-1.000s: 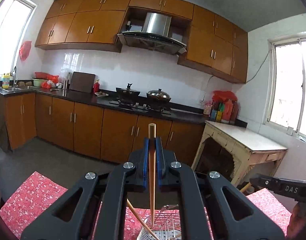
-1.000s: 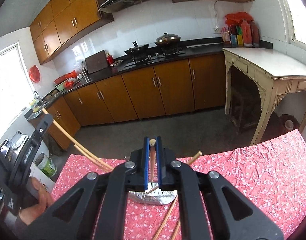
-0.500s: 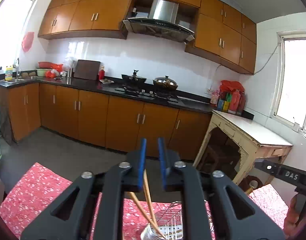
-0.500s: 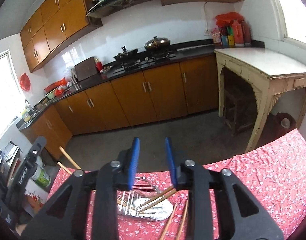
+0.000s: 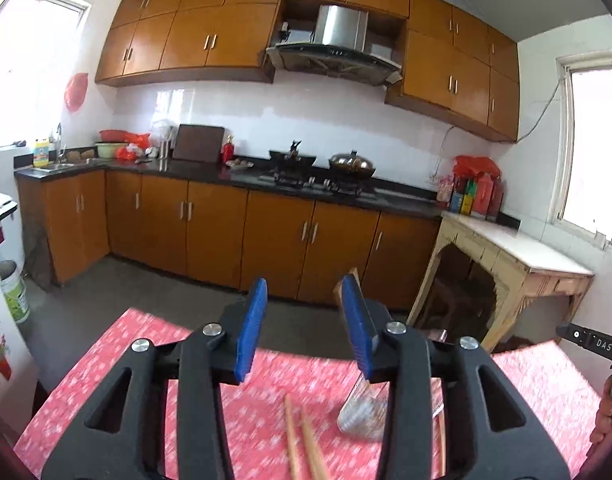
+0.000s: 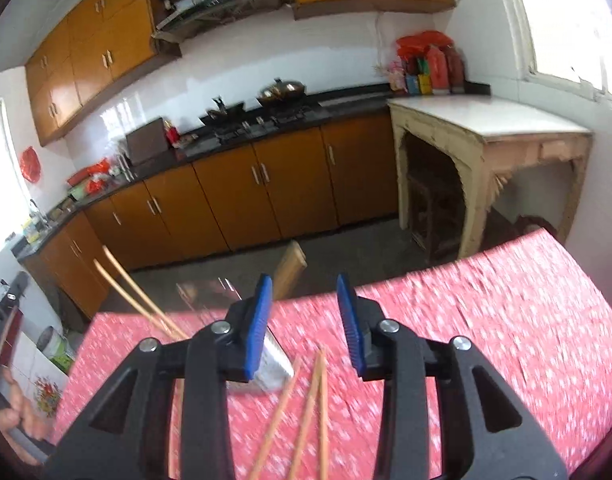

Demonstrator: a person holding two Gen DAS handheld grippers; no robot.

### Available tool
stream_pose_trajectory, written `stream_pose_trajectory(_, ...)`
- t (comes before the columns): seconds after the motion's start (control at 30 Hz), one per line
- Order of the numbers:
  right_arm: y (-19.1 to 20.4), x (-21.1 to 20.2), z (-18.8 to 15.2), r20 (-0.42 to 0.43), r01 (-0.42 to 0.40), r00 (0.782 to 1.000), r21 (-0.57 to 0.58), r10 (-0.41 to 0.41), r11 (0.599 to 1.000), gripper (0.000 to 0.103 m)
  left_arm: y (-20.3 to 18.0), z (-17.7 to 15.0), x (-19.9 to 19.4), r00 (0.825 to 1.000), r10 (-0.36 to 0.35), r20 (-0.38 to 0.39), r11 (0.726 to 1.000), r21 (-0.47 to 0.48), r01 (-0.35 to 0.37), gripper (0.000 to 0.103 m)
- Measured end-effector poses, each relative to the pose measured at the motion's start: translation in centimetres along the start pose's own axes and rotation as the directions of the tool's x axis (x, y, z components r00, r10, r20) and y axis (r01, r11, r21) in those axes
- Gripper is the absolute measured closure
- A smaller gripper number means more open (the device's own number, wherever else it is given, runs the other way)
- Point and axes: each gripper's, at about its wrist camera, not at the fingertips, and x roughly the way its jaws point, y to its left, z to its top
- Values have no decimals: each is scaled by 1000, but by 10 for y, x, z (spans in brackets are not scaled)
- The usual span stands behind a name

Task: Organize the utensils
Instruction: 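Open both grippers to drop the chopsticks into the wire holder, then close the right gripper on a chopstick while the left gripper grasps another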

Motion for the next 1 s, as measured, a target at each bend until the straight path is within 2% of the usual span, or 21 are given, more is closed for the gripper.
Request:
stream_pose_trajectory(0.1, -5, 9, -49, -60, 20, 998, -34, -22, 999, 69, 17, -36, -10, 998, 10, -66, 1000, 7, -9, 61)
stream_pose_trajectory(0.23, -9, 19, -117, -152, -1, 988, -63, -9, 998, 69, 31, -86, -20, 989, 6, -151, 1000, 13, -5, 60)
stream_pose_trajectory(0.33, -10, 27, -167, -228, -34, 974, -71, 17, 997, 73, 34, -126, -24, 976, 0, -219, 1000, 16, 4, 59)
stream_pose_trajectory(0.47, -6, 37, -203, -288, -36, 957, -80, 11, 996, 74, 29, -164, -18, 950, -15, -312, 999, 33, 27, 59)
stream_pose_trajectory(0.6, -3, 47, -217, -319, 0, 947, -110, -35, 994, 74, 22, -181, -14, 933, -34, -359, 998, 34, 49, 59)
stream_pose_trajectory(0.7, -2, 50, -218, -294, 58, 950, -155, -102, 986, 95, 14, -188, -12, 922, -42, -386, 997, 48, 65, 59)
stream_pose_trajectory(0.77, -15, 54, -210, -303, 81, 947, -82, -102, 993, 95, 9, -192, -8, 916, -37, -400, 996, 61, 67, 59)
stream_pose_trajectory(0.83, -30, 58, -202, -303, 136, 943, -22, -136, 990, 95, 5, -197, -2, 904, -34, -427, 996, 66, 68, 59)
stream_pose_trajectory(1.0, -45, 61, -196, -310, 143, 942, 20, -130, 989, 95, -5, -208, 19, 868, 4, -496, 995, 88, 46, 59)
